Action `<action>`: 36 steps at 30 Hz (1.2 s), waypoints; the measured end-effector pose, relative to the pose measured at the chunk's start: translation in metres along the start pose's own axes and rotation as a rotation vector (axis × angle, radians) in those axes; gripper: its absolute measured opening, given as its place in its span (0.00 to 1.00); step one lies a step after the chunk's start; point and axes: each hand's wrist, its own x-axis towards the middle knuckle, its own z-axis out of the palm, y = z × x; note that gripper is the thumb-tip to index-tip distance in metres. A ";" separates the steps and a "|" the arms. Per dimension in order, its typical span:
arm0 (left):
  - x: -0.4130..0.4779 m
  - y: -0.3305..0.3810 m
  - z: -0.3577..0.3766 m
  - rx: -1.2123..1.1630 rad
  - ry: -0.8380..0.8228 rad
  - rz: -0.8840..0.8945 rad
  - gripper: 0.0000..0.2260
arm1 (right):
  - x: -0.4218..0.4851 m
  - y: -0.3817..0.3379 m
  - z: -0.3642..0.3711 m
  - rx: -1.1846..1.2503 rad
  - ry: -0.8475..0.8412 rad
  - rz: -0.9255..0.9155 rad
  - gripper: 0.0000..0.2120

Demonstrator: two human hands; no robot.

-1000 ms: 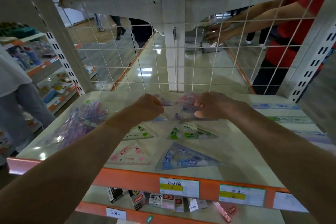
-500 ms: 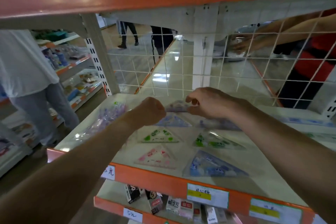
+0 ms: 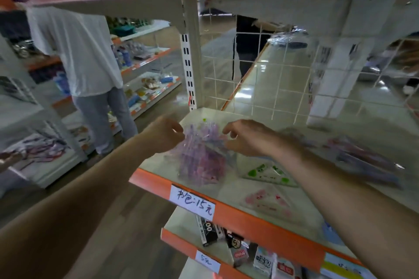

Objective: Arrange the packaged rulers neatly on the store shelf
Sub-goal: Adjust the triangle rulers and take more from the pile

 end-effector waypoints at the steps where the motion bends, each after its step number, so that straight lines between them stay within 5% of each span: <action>1: 0.003 -0.006 -0.002 -0.012 -0.009 -0.009 0.09 | 0.005 -0.004 0.003 0.024 -0.019 0.021 0.21; 8: 0.005 -0.013 0.005 -0.119 0.003 0.019 0.09 | 0.032 -0.022 0.021 0.087 -0.032 0.280 0.30; 13: -0.002 0.005 0.017 -0.141 -0.164 0.032 0.21 | 0.040 -0.024 0.029 0.157 -0.028 0.251 0.17; 17: -0.005 0.007 0.025 -0.170 -0.190 0.033 0.20 | 0.033 -0.017 0.022 0.245 -0.118 0.196 0.15; 21: 0.006 0.002 0.025 -0.190 -0.159 0.027 0.16 | 0.027 -0.008 0.018 0.246 -0.216 0.205 0.35; 26: 0.016 0.004 0.030 -0.130 -0.076 0.036 0.14 | 0.027 -0.002 0.022 0.230 -0.218 0.157 0.36; 36: 0.009 0.006 0.019 -0.645 -0.061 -0.084 0.06 | 0.023 0.005 0.023 0.159 -0.202 0.103 0.31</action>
